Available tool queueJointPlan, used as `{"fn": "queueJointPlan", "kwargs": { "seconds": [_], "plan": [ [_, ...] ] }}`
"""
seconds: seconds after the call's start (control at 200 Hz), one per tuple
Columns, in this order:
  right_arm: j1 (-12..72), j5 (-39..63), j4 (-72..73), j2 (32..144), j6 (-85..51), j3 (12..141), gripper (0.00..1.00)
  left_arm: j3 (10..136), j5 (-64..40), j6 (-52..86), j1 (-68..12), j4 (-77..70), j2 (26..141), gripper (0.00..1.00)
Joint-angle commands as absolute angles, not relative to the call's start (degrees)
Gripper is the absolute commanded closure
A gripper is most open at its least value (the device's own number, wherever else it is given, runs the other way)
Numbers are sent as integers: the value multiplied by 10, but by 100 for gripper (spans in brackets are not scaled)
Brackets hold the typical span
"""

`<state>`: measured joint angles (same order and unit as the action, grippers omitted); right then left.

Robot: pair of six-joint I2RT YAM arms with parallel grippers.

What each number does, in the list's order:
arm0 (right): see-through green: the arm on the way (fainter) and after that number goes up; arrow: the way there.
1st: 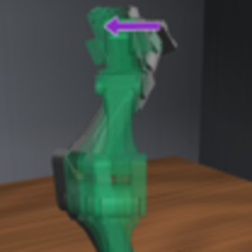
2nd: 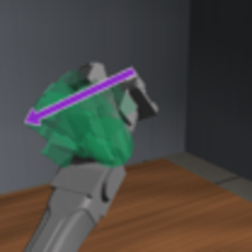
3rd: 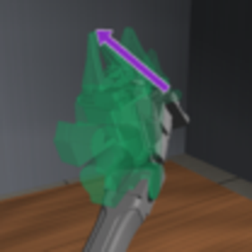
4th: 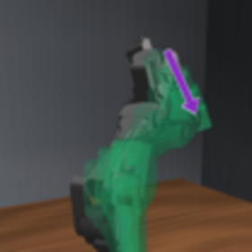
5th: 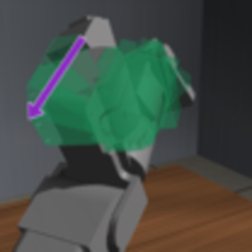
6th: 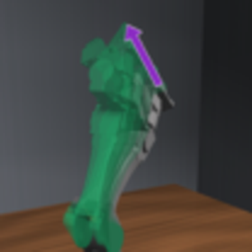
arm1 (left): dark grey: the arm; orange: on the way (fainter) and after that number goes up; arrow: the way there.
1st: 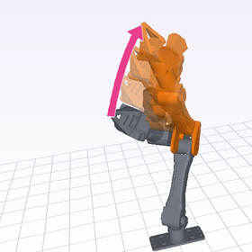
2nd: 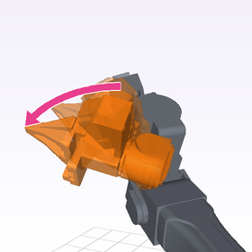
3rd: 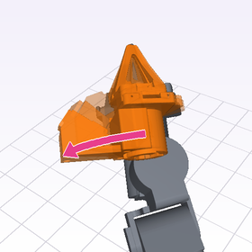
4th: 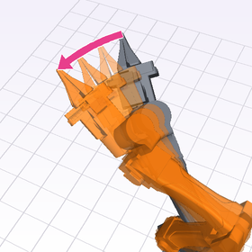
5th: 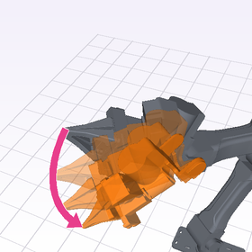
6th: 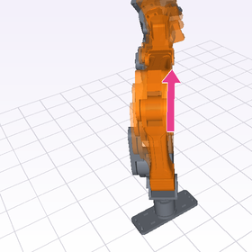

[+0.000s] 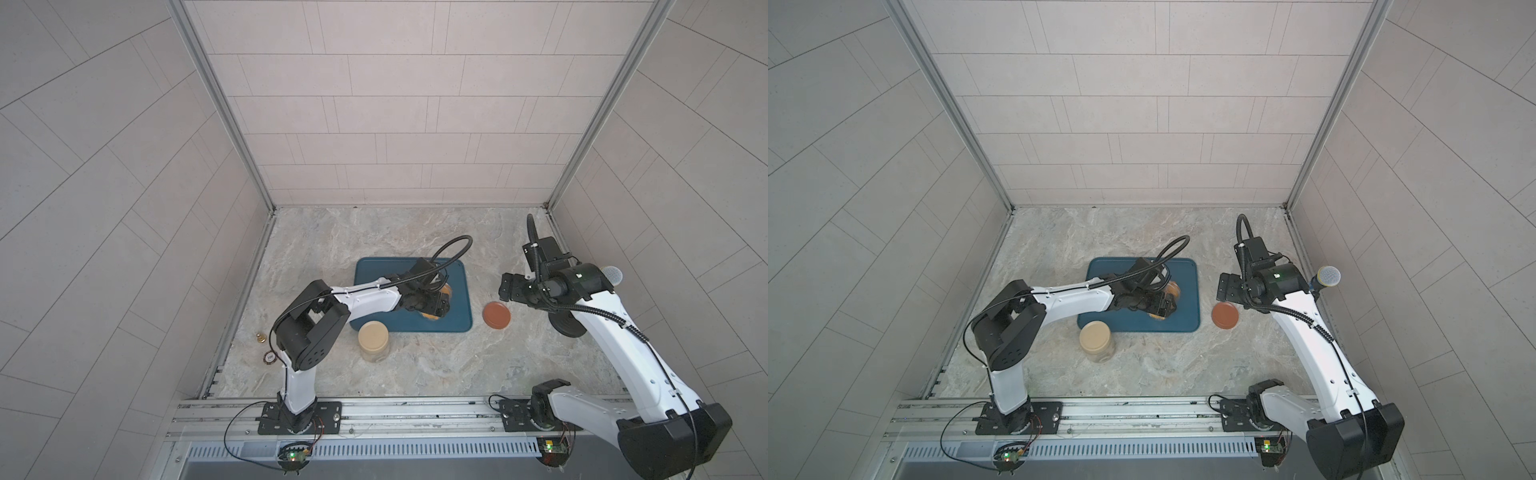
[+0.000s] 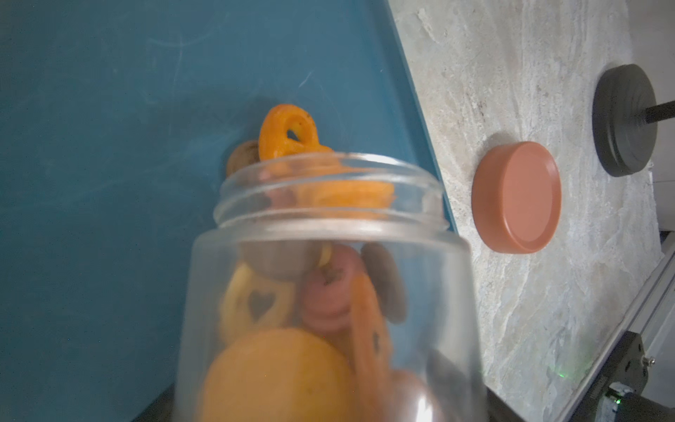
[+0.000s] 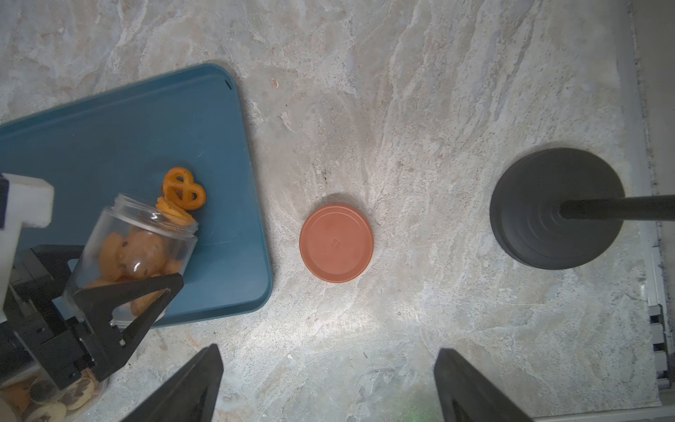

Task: Pour the cookies out of the jar
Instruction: Pour the cookies in the jar onto the tray.

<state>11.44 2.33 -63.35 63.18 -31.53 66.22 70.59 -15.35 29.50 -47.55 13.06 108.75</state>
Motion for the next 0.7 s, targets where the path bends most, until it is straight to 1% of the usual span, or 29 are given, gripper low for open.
{"fn": "queueJointPlan", "kwargs": {
  "seconds": [0.0,0.105,0.235,0.37,0.565,0.696],
  "plan": [
    [110,14,-653,621,-317,675,5,738,-154,321,-478,191,1098,100],
    [110,15,-658,620,-317,679,5,760,-160,344,-479,223,1104,100],
    [110,11,-664,619,-316,684,5,806,-174,410,-479,299,1099,100],
    [110,11,-664,620,-319,684,5,806,-195,499,-480,300,1082,100],
    [110,14,-666,618,-324,687,5,817,-199,523,-480,326,1097,100],
    [110,10,-673,614,-322,692,5,817,-202,550,-485,316,1075,100]
  ]
}}
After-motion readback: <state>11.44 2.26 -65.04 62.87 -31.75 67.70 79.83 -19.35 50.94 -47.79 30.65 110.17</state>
